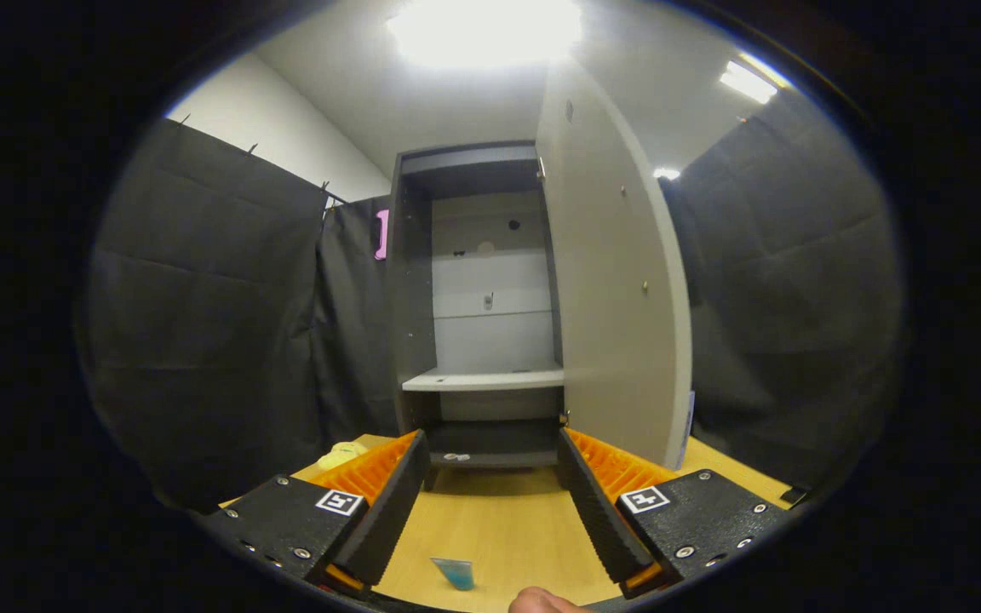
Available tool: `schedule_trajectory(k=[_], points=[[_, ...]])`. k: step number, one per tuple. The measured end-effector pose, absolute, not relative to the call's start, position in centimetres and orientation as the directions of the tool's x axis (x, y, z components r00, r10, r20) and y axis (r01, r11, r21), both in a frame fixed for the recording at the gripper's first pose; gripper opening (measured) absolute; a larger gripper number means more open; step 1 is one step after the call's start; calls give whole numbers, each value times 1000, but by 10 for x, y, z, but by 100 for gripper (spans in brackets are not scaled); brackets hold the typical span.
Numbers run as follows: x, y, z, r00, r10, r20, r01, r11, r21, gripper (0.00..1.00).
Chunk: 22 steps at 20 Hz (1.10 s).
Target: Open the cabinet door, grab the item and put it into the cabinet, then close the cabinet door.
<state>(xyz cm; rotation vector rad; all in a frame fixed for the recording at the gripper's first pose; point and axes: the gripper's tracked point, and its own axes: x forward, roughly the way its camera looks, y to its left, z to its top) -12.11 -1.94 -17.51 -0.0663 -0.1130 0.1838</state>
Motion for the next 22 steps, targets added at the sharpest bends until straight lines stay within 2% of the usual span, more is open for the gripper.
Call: schedule_trajectory(k=[4, 7, 10, 14, 22], points=[[-88, -1, -270, 986, 165, -3, -165, 986, -14, 94], [-71, 5, -329, 988, 151, -35, -154, 982, -110, 93], [-62, 16, -353, 985, 170, -26, -172, 977, -129, 93], [-55, 13, -387, 992, 120, -31, -123, 983, -139, 93], [-47, 20, -466, 968, 150, -201, -170, 982, -85, 92]])
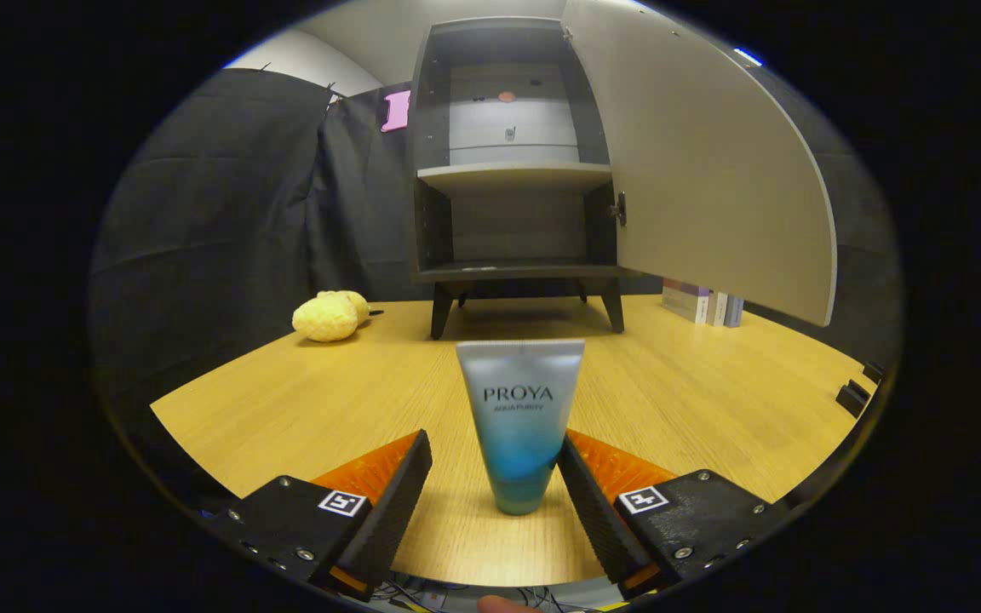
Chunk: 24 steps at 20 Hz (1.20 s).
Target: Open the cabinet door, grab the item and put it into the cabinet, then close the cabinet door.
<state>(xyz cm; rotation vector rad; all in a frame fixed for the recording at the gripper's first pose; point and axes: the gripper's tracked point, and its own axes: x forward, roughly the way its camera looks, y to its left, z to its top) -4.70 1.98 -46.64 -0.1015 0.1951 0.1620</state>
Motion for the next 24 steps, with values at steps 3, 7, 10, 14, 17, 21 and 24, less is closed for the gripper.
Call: schedule_trajectory(k=[3, 7, 10, 14, 17, 21, 24], points=[[-40, 10, -478, 964, 136, -229, -153, 986, -60, 76], [-33, -2, -473, 967, 118, -224, -134, 989, -57, 44], [-28, -7, -463, 971, 114, -208, -134, 987, -84, 43], [-25, 0, -433, 974, 132, -184, -152, 983, -99, 43], [-20, 8, -409, 974, 138, -179, -161, 979, -125, 43], [-19, 20, -363, 975, 128, -179, -146, 985, -95, 43], [-15, 30, -321, 978, 125, -166, -141, 986, -90, 43]])
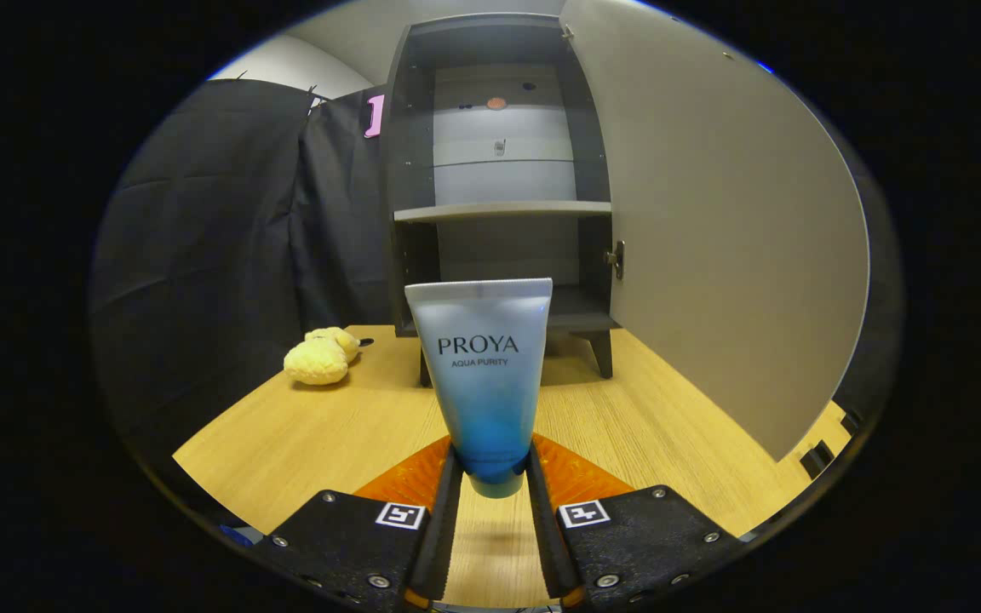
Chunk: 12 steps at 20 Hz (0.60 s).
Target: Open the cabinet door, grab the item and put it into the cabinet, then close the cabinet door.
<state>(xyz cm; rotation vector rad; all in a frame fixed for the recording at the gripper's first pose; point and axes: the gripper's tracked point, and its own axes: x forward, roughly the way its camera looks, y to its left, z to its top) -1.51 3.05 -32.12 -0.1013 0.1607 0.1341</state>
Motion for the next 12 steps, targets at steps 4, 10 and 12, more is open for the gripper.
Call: schedule_trajectory(k=[4, 10, 12], points=[[-12, 51, -264, 978, 133, -160, -150, 984, -95, 43], [1, 88, -175, 980, 170, -105, -184, 972, -146, 43], [12, 96, -147, 981, 179, -69, -188, 969, -161, 43]])
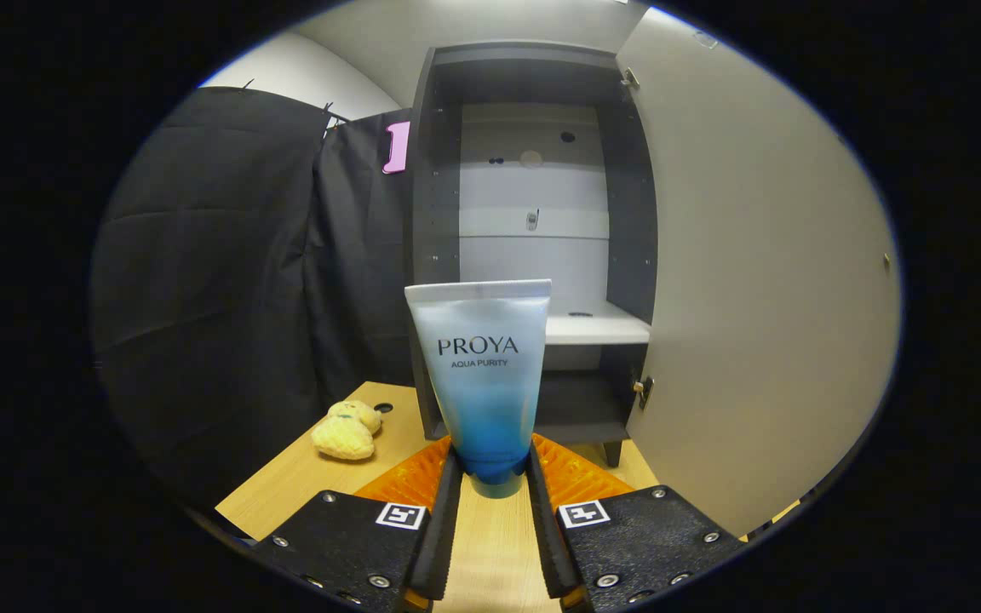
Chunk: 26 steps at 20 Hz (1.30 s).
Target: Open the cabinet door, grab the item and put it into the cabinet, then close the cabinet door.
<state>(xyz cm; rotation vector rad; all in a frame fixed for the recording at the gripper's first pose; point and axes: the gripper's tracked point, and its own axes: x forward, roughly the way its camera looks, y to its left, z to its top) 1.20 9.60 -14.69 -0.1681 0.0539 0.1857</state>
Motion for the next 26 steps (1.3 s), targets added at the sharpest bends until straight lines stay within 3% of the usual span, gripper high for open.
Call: schedule_trajectory(k=[7, 14, 26], points=[[72, 109, -83, 976, 216, 0, -212, 959, -189, 43], [175, 104, -42, 978, 201, 46, -189, 962, -198, 43], [307, 83, -100, 989, 124, -77, -134, 979, -152, 43]])
